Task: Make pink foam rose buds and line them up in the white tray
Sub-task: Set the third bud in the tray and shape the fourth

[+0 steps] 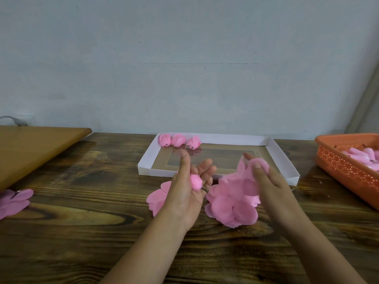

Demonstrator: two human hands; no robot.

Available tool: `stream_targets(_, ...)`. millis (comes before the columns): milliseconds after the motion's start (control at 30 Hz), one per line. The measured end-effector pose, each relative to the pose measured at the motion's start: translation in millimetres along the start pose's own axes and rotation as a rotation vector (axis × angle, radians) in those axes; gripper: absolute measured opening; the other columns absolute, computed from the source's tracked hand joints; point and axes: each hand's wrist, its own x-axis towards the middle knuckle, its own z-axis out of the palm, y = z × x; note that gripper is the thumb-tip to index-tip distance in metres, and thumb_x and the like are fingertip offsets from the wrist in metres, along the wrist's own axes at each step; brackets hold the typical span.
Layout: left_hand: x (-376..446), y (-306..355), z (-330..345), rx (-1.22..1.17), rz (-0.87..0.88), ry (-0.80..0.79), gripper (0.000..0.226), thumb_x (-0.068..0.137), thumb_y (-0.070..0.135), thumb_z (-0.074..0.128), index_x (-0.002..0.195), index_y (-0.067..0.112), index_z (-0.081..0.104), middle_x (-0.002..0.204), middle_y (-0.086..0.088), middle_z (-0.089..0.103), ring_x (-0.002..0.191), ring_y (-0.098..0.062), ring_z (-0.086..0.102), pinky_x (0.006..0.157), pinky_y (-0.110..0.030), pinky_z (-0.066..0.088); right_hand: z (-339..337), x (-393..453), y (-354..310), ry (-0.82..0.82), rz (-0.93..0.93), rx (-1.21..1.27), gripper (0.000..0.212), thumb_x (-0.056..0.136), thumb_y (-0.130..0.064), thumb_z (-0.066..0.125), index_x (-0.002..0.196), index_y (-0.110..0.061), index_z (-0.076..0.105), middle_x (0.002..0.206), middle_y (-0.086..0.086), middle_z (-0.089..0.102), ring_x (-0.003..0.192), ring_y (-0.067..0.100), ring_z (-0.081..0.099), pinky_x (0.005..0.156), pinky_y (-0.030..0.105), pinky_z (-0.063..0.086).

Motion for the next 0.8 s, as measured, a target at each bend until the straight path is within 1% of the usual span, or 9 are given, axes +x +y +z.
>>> stream_targets(67,-0.2,0.0,0.4,0.0,-0.001,0.003,0.048,0.076,0.061,0.063,0.044,0.026,0.058,0.088,0.001,0.08,0.078,-0.011,0.076,0.073,-0.03,0.05,-2.6,-1.7,-2.3,0.038,0.058,0.168,0.031,0.106,-0.045,0.036,0.124,-0.054,0.06,0.134,-0.014,0.061,0.114,0.005,0.064,0.096,0.037,0.054)
stream_targets(133,-0.3,0.1,0.9,0.0,0.001,0.009,0.048,0.076,0.061,0.062,0.044,0.026,0.058,0.088,0.001,0.08,0.078,-0.011,0.077,0.073,-0.03,0.05,-5.9,-2.4,-1.2,0.058,0.101,0.242,0.031,0.105,-0.046,0.037,0.125,-0.052,0.06,0.129,-0.009,0.064,0.11,0.01,0.067,0.094,0.042,0.055)
stream_targets(200,-0.5,0.4,1.0,0.003,0.005,0.011,0.048,0.076,0.061,0.062,0.044,0.026,0.058,0.089,0.001,0.08,0.079,-0.011,0.077,0.073,-0.029,0.051,-5.9,-2.9,-0.6,0.085,0.124,0.236,0.032,0.105,-0.046,0.035,0.125,-0.047,0.061,0.126,-0.005,0.065,0.109,0.014,0.067,0.093,0.045,0.055)
stream_targets(333,-0.8,0.7,1.3,0.005,0.008,0.018,0.048,0.076,0.061,0.062,0.044,0.026,0.058,0.089,0.002,0.08,0.079,-0.011,0.077,0.071,-0.028,0.051,-1.1,-2.4,-1.5,0.17,0.083,0.075,0.038,0.106,-0.042,0.032,0.128,-0.03,0.06,0.118,0.007,0.064,0.099,0.001,0.06,0.082,0.033,0.052)
stream_targets(467,-1.1,0.8,2.5,0.022,0.02,0.036,0.05,0.075,0.064,0.062,0.043,0.026,0.057,0.09,0.002,0.08,0.08,-0.011,0.077,0.071,-0.029,0.053,3.3,-6.7,-3.4,-0.058,0.206,0.24,0.034,0.107,-0.041,0.031,0.115,-0.03,0.062,0.103,0.004,0.077,0.093,0.019,0.074,0.084,0.046,0.059)
stream_targets(567,-1.0,0.9,3.0,0.042,0.044,0.04,0.048,0.075,0.063,0.063,0.044,0.026,0.058,0.092,0.0,0.08,0.086,-0.012,0.077,0.074,-0.029,0.051,9.1,-10.9,-2.0,-0.067,0.112,0.045,0.041,0.107,-0.043,0.03,0.093,-0.03,0.065,0.082,-0.017,0.075,0.076,0.003,0.071,0.068,0.026,0.057)
stream_targets(600,-1.0,1.0,3.0,0.047,0.054,0.037,0.048,0.075,0.063,0.063,0.044,0.026,0.058,0.092,0.0,0.08,0.088,-0.013,0.077,0.075,-0.029,0.05,11.6,-11.8,-1.1,-0.046,0.067,-0.037,0.045,0.106,-0.044,0.029,0.088,-0.024,0.066,0.077,-0.014,0.073,0.073,0.004,0.068,0.063,0.021,0.053)
stream_targets(733,-1.1,1.5,3.6,0.068,0.071,0.038,0.047,0.076,0.062,0.062,0.045,0.026,0.057,0.094,0.0,0.08,0.093,-0.013,0.077,0.079,-0.03,0.047,14.1,-13.5,2.4,-0.067,0.039,-0.172,0.056,0.103,-0.048,0.03,0.094,-0.009,0.069,0.087,0.004,0.072,0.082,0.012,0.067,0.075,0.027,0.054)
stream_targets(800,-1.6,1.2,4.3,0.087,0.081,0.041,0.048,0.078,0.062,0.06,0.045,0.026,0.057,0.094,-0.001,0.08,0.094,-0.013,0.077,0.079,-0.03,0.047,14.4,-15.5,-0.9,-0.026,0.0,-0.266,0.055,0.102,-0.048,0.029,0.083,-0.013,0.066,0.075,-0.001,0.066,0.072,-0.001,0.061,0.057,0.01,0.044)
